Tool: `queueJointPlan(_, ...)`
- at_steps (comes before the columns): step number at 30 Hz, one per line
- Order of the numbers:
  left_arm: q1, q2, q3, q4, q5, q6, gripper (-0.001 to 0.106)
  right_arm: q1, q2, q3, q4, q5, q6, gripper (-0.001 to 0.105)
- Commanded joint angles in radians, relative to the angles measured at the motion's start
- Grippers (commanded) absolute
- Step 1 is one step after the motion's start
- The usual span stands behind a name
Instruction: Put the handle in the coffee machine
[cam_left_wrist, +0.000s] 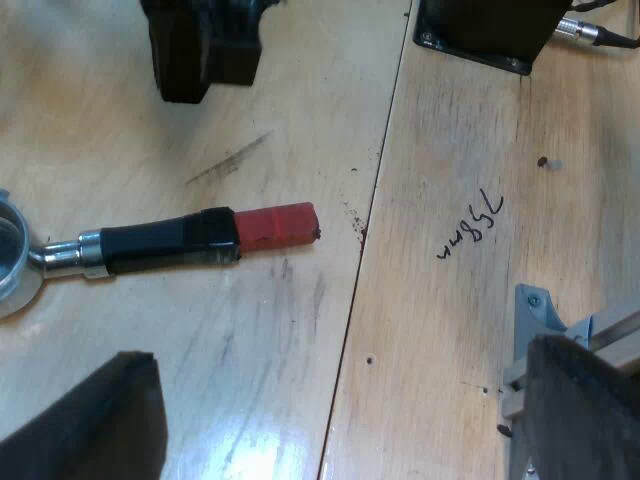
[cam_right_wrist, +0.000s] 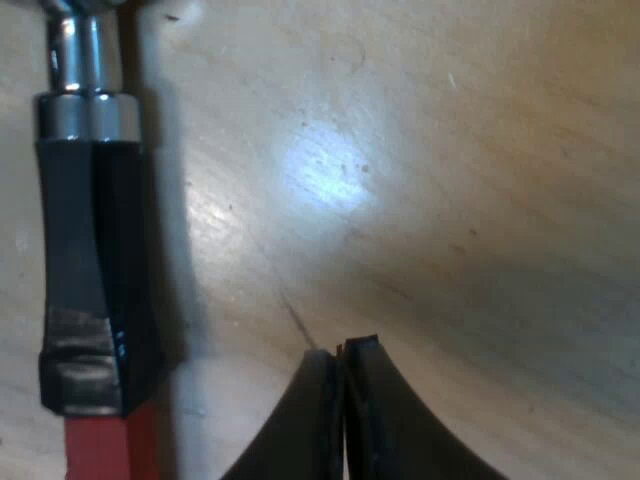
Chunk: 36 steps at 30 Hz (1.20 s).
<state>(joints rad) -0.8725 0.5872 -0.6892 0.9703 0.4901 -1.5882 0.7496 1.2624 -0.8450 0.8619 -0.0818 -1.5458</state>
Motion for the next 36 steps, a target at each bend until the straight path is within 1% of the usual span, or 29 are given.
queueJointPlan(1,-0.003,-0.003,-0.003,-0.005,0.008,0.001,0.074,0.001,0.027,-0.001,-0.029,-0.005,-0.004,0.0)
queueJointPlan(6,-0.003,-0.003,-0.003,-0.005,0.008,0.001,0.074,0.001,0.083,-0.001,-0.072,-0.005,-0.006,0.0)
queueJointPlan(8,-0.003,-0.003,-0.003,-0.005,0.008,0.001,0.074,0.001,0.101,-0.001,-0.082,-0.005,-0.016,0.0)
queueJointPlan(10,-0.003,-0.003,-0.003,-0.005,0.008,0.001,0.074,0.014,0.129,-0.001,-0.091,-0.005,-0.09,0.0)
queueJointPlan(12,-0.003,-0.003,-0.003,-0.005,0.008,0.001,0.074,0.035,0.144,-0.001,-0.095,-0.007,-0.144,0.0)
queueJointPlan(14,-0.003,-0.003,-0.003,-0.005,0.008,0.001,0.074,0.052,0.154,-0.001,-0.102,-0.007,-0.167,0.0)
queueJointPlan(17,-0.003,-0.003,-0.003,-0.005,0.008,0.001,0.074,0.089,0.171,-0.001,-0.127,-0.005,-0.17,0.0)
queueJointPlan(21,-0.003,-0.003,-0.003,-0.005,0.008,0.001,0.074,0.133,0.188,-0.001,-0.155,-0.005,-0.14,0.0)
queueJointPlan(23,-0.003,-0.003,-0.003,-0.005,0.008,0.001,0.074,0.147,0.194,-0.001,-0.155,-0.005,-0.113,0.0)
queueJointPlan(25,-0.003,-0.003,-0.003,-0.005,0.008,0.001,0.074,0.167,0.201,-0.001,-0.155,-0.007,-0.072,0.0)
queueJointPlan(29,-0.003,-0.003,-0.003,-0.005,0.008,0.001,0.074,0.192,0.2,-0.001,-0.158,-0.008,-0.043,0.0)
queueJointPlan(31,-0.003,-0.003,-0.003,-0.005,0.008,0.001,0.074,0.206,0.2,-0.001,-0.163,-0.011,-0.01,0.0)
queueJointPlan(32,-0.003,-0.003,-0.003,-0.003,0.008,0.001,0.074,0.212,0.2,-0.001,-0.168,-0.011,0.02,0.0)
queueJointPlan(33,-0.003,-0.003,-0.003,0.003,0.008,0.001,0.074,0.213,0.2,-0.001,-0.169,-0.011,0.03,0.0)
queueJointPlan(35,-0.003,-0.003,-0.003,0.005,0.008,0.001,0.074,0.223,0.2,-0.001,-0.174,-0.013,0.079,0.0)
queueJointPlan(36,-0.003,-0.003,-0.003,0.012,0.008,0.001,0.074,0.236,0.2,-0.001,-0.182,-0.03,0.115,0.0)
